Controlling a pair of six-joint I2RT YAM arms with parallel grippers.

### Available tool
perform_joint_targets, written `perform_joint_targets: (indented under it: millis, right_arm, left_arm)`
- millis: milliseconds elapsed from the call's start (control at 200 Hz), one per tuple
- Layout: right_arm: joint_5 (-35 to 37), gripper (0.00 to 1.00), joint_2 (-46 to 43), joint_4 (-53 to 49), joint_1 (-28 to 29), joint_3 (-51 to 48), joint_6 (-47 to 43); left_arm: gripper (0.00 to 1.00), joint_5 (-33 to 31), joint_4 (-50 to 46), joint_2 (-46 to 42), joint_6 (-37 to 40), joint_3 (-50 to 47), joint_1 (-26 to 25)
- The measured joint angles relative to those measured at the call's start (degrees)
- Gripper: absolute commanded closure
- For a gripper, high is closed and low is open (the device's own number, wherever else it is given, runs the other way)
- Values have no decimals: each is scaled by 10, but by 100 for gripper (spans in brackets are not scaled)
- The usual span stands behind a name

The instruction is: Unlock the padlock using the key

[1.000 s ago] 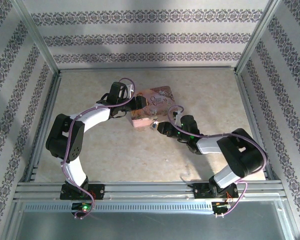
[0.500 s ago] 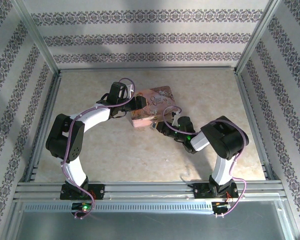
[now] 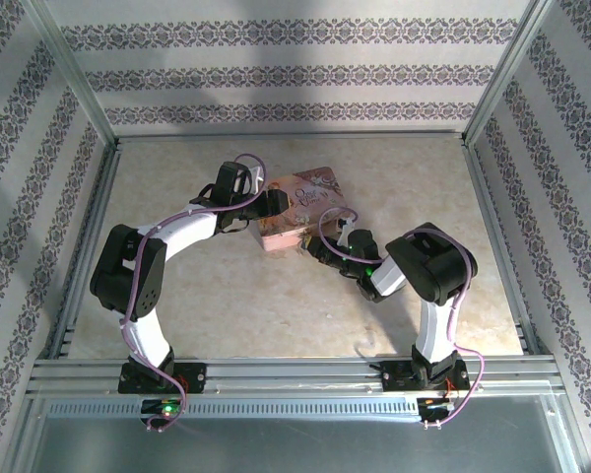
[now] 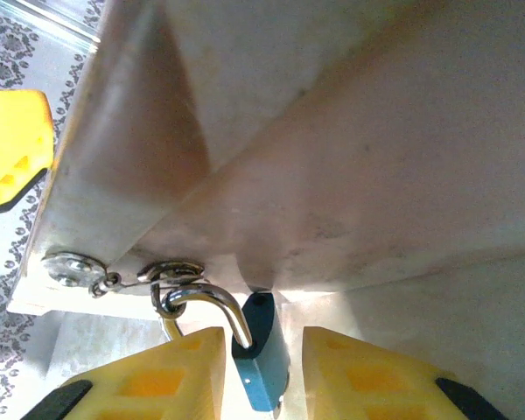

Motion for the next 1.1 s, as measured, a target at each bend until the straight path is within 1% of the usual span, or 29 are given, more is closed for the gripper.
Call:
perform_joint_targets:
  millis: [65, 185, 325, 465, 815, 979, 1104]
  right_arm:
    - [2, 73, 9, 6, 1, 6, 6]
    - [10, 79, 21, 14, 8, 17, 15]
    - [15, 88, 26, 26, 11, 19, 26]
    - [23, 100, 27, 33, 12, 19, 31]
    - [54, 100, 26, 45, 19, 11, 50]
    - [75, 100, 22, 45, 25, 8, 76]
    - [103, 100, 14, 42, 30, 5, 114]
  left_arm:
    - [40, 0, 0, 0, 0, 0, 0]
    - [40, 0, 0, 0, 0, 0, 0]
    - [40, -1, 0, 0, 0, 0, 0]
    - [40, -1, 0, 0, 0, 0, 0]
    - [40, -1, 0, 0, 1, -1, 3]
    - [40, -1, 6, -2, 3, -8, 3]
    - [40, -1, 11, -6, 4, -14, 3]
